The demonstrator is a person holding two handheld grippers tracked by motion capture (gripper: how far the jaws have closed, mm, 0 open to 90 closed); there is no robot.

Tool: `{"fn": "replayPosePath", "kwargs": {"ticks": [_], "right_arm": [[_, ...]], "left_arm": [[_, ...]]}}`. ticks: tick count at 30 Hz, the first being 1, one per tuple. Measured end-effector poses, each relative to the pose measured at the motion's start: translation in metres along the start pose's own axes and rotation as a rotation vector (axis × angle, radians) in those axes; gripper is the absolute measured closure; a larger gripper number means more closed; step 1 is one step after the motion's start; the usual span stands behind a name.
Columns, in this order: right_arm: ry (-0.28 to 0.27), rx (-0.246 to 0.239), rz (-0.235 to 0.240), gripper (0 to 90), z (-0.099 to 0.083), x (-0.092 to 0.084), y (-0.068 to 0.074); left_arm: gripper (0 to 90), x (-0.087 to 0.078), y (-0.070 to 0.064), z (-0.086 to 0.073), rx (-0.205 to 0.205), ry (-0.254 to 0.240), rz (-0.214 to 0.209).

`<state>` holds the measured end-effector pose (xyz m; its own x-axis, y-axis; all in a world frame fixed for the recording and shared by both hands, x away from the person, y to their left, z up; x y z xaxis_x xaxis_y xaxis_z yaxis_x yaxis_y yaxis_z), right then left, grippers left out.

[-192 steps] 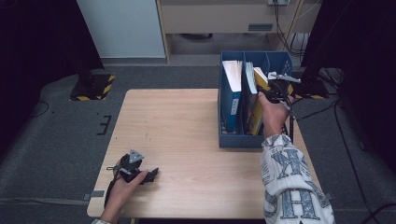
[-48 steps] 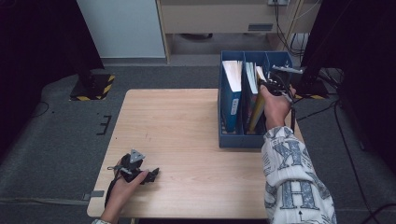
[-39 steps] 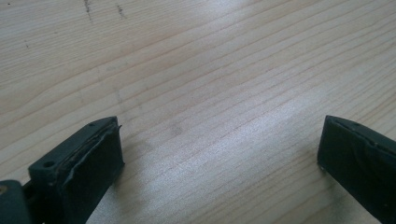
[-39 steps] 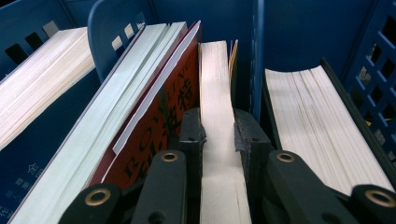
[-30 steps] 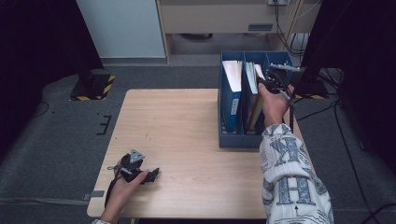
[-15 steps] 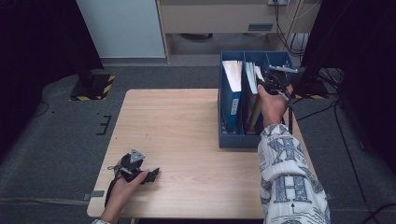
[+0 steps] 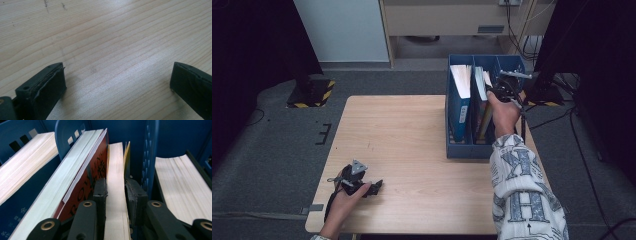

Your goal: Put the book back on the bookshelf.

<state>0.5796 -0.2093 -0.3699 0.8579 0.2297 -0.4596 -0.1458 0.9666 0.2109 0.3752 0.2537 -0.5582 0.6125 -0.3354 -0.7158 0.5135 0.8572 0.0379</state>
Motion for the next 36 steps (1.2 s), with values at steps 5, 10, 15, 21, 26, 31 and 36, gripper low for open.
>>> {"fn": "replayPosePath", "kwargs": {"ticks": [5, 10, 15, 21, 26, 31, 36], "right_arm": [[-0.002, 0.001, 0.008, 69.5, 0.003, -0.007, 0.000], [-0.003, -0.010, 0.005, 66.1, 0.004, -0.012, -0.002], [-0.005, -0.008, 0.015, 63.7, 0.004, -0.022, -0.004], [-0.016, -0.019, 0.022, 60.1, 0.003, -0.039, 0.001], [-0.025, -0.022, 0.038, 53.5, 0.005, -0.050, 0.003], [-0.043, -0.027, 0.057, 42.2, 0.008, -0.059, 0.006], [-0.050, -0.040, 0.080, 31.5, 0.004, -0.063, 0.011]], "left_arm": [[0.0, 0.000, 0.000, 0.000, 0.000, 0.000, 0.001], [0.0, 0.000, 0.000, 0.000, -0.001, 0.000, 0.001], [0.0, 0.000, 0.000, 0.000, -0.001, 0.000, 0.002], [0.0, 0.000, -0.001, 0.000, -0.003, 0.001, 0.005], [0.0, 0.000, -0.002, 0.000, -0.003, 0.000, 0.005], [0.0, 0.000, -0.002, 0.000, -0.002, 0.000, 0.005], [0.0, 0.000, -0.002, 0.000, -0.001, -0.001, 0.004]]}}
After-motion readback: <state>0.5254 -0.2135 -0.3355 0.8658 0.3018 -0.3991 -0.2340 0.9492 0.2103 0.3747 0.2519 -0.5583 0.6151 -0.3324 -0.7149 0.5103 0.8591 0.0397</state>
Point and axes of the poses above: each handheld gripper's, and its own axes: x roughly forward along the jaws, z roughly out of its top, y roughly to its left, the point moved 3 cm from there along x, roughly forward along the jaws, and after that the axes turned 3 degrees about x, right-handed, at the moved point
